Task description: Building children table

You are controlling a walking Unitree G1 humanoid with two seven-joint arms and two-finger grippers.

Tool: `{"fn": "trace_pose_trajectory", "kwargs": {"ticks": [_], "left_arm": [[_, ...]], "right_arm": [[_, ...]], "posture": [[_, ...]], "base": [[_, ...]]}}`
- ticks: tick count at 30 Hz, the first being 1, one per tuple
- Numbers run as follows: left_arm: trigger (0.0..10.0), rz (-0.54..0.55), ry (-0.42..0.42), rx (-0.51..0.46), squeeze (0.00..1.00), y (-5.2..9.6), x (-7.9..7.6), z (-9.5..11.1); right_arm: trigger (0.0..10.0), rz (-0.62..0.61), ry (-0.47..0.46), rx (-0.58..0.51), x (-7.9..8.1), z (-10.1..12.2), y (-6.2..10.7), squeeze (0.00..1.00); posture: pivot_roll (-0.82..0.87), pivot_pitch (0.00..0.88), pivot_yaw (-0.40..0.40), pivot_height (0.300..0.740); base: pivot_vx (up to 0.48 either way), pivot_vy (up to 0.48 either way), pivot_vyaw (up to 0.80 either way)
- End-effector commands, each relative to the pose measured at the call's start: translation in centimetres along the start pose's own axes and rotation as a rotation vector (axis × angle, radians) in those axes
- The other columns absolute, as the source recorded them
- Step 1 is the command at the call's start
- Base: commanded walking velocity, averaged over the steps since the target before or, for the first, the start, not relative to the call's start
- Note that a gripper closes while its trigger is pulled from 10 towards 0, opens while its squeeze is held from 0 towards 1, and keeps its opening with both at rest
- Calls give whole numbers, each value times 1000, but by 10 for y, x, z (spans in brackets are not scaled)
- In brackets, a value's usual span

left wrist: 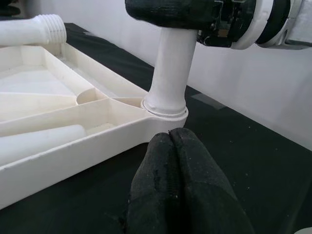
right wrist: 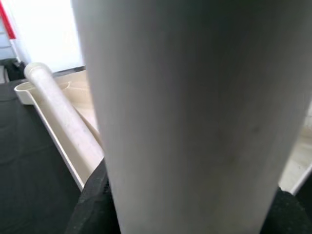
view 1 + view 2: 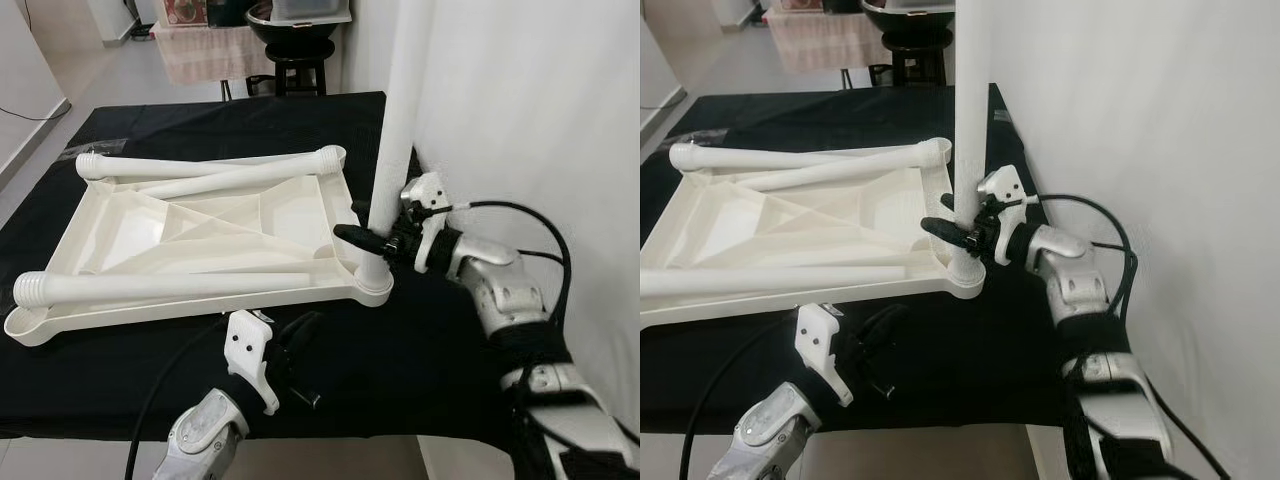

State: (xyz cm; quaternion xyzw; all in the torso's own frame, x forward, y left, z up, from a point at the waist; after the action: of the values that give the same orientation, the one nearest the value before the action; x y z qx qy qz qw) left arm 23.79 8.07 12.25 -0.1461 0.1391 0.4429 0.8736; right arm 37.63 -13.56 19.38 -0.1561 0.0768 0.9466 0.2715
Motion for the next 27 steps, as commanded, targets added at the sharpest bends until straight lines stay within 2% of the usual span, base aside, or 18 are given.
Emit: {"fn": "trace_pose_trajectory", "kwargs": {"ticks": [1, 7, 9, 11, 12, 13, 14, 15, 16, 18, 20, 21, 22, 24, 25, 27], "left_arm": [[10000, 5, 19, 12, 0, 0, 2, -3], [10000, 10, 26, 10, 0, 0, 3, -4], [10000, 11, 32, 11, 0, 0, 4, -4], [10000, 10, 35, 12, 0, 0, 4, -4], [10000, 8, 37, 13, 0, 1, 4, -4], [10000, 8, 37, 13, 0, 1, 4, -4], [10000, 6, 40, 15, 0, 2, 5, -4], [10000, 6, 41, 15, 0, 3, 6, -3], [10000, 6, 41, 15, 0, 3, 6, -3], [10000, 8, 42, 15, 0, 4, 8, -2], [10000, 8, 42, 15, 0, 4, 8, -2], [10000, 9, 44, 16, 0, 4, 9, -2], [10000, 9, 46, 18, 0, 4, 10, -2], [10000, 9, 46, 18, 0, 4, 10, -2], [10000, 4, 52, 21, 0, 3, 10, -3], [10000, 0, 57, 23, 0, 3, 10, -4]], "right_arm": [[0, 54, -24, 18, 9, -8, -6, 0], [0, 36, -42, 86, 6, -24, -3, 0], [0, -50, -43, 176, 5, -42, 4, 0], [0, -84, -37, 213, 4, -48, 7, 0], [0, -192, -24, 316, 4, -63, 12, 0], [0, -192, -24, 316, 4, -63, 12, 0], [0, -516, 17, 507, 3, -85, 29, 0], [0, -583, -47, 499, 23, -87, 29, 0], [0, -583, -47, 499, 23, -87, 29, 0], [0, -597, -133, 453, 59, -81, 29, 0], [0, -597, -133, 453, 59, -81, 29, 0], [0, -552, -140, 438, 79, -77, 25, 0], [0, -517, -115, 440, 86, -76, 23, 0], [0, -517, -115, 440, 86, -76, 23, 0], [0, -470, -65, 439, 84, -74, 19, 0], [0, -452, -42, 436, 79, -72, 16, 0]], "posture": [[59, 43, -19, 740], [58, 43, -21, 740], [52, 50, -18, 740], [52, 50, -18, 740], [48, 57, -25, 740], [48, 57, -25, 740], [48, 68, -28, 740], [44, 82, -27, 740], [44, 82, -27, 740], [28, 91, -11, 740], [28, 91, -11, 740], [12, 87, 1, 740], [8, 88, 4, 740], [8, 88, 4, 740], [19, 84, 1, 740], [19, 84, 1, 740]], "base": [[0, 0, 0], [0, 0, 0], [0, 0, 0], [0, 0, 0], [0, 0, 0], [0, 0, 0], [0, 0, 0], [0, 0, 0], [0, 0, 0], [0, 0, 0], [0, 0, 0], [0, 0, 0], [0, 0, 0], [0, 0, 0], [0, 0, 0], [0, 0, 0]]}}
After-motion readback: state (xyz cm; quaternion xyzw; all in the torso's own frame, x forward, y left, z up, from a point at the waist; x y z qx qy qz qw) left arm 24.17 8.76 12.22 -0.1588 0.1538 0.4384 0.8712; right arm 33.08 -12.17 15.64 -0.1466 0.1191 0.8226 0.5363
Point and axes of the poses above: a point about 5 cm out from each wrist's last joint towards the gripper, its own y axis pointing back from the gripper into the wrist, its own z axis along the axis of the wrist's last joint, x = y × z, the point moved 2 cm from there along -y, pointing out of the wrist towards the gripper, and after that the axes turned 15 degrees about y, right-handed, at the moved point
